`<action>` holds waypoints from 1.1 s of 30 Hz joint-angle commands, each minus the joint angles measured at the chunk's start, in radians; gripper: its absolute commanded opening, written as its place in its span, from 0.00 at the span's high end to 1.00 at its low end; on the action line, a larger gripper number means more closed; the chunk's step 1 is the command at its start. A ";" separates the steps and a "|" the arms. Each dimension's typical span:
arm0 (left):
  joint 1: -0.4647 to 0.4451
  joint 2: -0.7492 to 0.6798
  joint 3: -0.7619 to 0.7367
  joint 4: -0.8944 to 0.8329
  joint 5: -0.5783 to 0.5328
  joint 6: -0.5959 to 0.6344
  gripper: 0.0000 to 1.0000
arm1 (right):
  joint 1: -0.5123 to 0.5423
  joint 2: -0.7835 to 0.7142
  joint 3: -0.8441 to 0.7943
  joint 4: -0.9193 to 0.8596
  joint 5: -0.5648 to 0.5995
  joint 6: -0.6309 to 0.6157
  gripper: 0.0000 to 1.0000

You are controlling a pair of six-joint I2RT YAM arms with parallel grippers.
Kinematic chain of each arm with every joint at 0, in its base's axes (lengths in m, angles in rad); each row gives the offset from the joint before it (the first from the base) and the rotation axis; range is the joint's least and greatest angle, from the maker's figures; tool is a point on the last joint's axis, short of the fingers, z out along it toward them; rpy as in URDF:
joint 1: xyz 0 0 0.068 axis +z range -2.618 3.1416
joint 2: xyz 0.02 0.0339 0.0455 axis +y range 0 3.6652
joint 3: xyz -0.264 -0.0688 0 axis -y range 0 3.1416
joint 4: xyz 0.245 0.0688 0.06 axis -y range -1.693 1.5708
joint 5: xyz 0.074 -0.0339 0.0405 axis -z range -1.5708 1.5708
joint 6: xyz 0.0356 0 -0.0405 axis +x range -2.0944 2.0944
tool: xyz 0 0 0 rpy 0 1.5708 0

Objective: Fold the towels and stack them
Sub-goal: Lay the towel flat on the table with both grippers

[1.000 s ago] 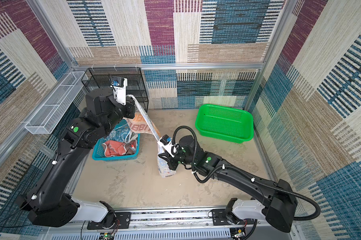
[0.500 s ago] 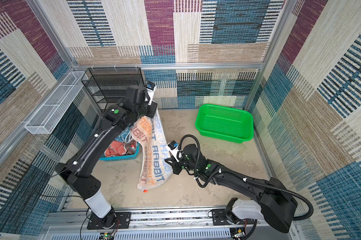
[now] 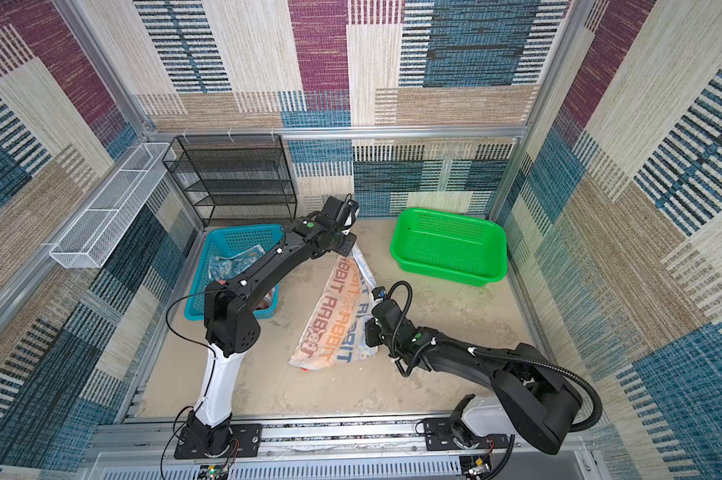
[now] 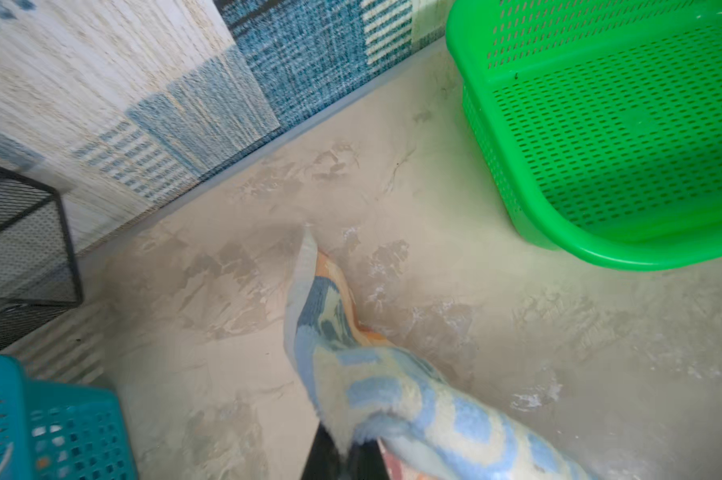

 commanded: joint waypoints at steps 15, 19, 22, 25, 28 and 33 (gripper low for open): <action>-0.020 0.053 -0.042 0.064 0.092 -0.093 1.00 | -0.014 -0.036 0.027 -0.063 0.078 0.017 0.43; -0.032 -0.005 -0.152 0.073 0.128 -0.118 1.00 | -0.014 -0.117 0.089 -0.059 0.087 -0.117 0.23; -0.039 -0.046 -0.241 0.110 0.154 -0.126 1.00 | -0.016 -0.131 0.136 -0.046 0.149 -0.196 0.21; -0.041 -0.093 -0.318 0.150 0.175 -0.137 1.00 | -0.033 -0.096 0.194 -0.051 0.187 -0.263 0.24; -0.041 -0.148 -0.376 0.176 0.201 -0.133 1.00 | -0.053 -0.067 0.207 -0.004 0.177 -0.331 0.27; -0.041 -0.220 -0.423 0.186 0.234 -0.102 1.00 | -0.095 -0.037 0.169 0.132 0.042 -0.438 0.30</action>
